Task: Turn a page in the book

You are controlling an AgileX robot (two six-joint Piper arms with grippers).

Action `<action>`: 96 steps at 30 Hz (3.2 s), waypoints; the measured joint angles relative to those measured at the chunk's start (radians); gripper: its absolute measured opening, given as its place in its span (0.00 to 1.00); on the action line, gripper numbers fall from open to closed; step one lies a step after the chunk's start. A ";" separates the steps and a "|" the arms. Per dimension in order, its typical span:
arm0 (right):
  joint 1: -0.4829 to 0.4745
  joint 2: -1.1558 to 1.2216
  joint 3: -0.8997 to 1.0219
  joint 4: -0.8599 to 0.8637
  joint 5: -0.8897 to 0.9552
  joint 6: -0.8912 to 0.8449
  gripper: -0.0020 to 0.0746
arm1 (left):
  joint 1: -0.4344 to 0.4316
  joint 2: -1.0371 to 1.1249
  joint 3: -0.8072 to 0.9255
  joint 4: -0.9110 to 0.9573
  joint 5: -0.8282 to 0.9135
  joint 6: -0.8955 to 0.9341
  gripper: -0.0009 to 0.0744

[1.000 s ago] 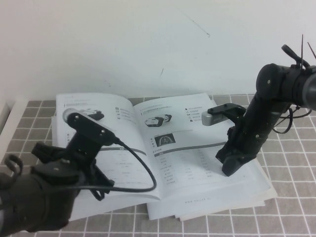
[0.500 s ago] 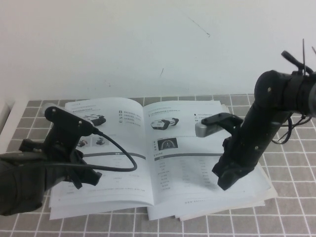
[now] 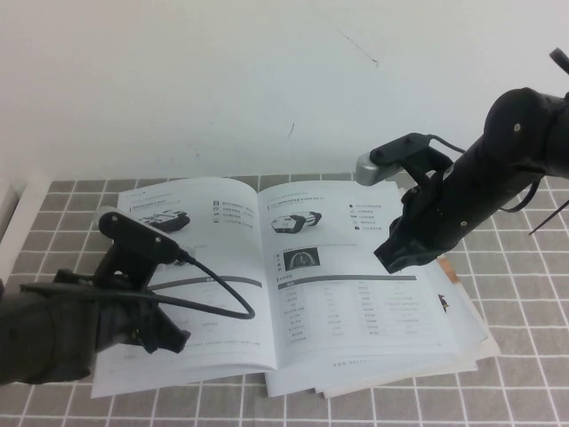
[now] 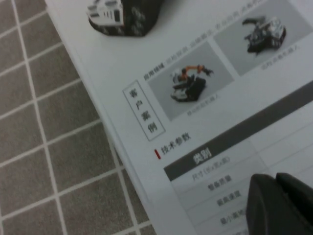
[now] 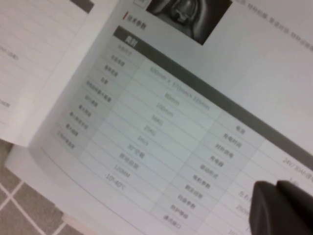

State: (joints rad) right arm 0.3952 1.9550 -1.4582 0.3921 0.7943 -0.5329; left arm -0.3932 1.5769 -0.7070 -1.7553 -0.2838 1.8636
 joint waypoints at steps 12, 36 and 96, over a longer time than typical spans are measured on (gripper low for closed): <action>0.000 -0.103 0.001 -0.016 0.087 -0.042 0.02 | 0.000 -0.066 0.000 0.004 0.009 -0.049 0.01; 0.000 -1.153 0.486 -0.120 -0.103 0.038 0.02 | 0.001 -1.140 0.405 0.021 0.441 -0.319 0.01; 0.000 -1.636 1.101 -0.146 -0.221 0.060 0.02 | 0.001 -1.235 0.102 1.502 0.979 -1.375 0.01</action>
State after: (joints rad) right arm 0.3952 0.3186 -0.3573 0.2466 0.5732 -0.4730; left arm -0.3923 0.3417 -0.6047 -0.2533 0.6952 0.4891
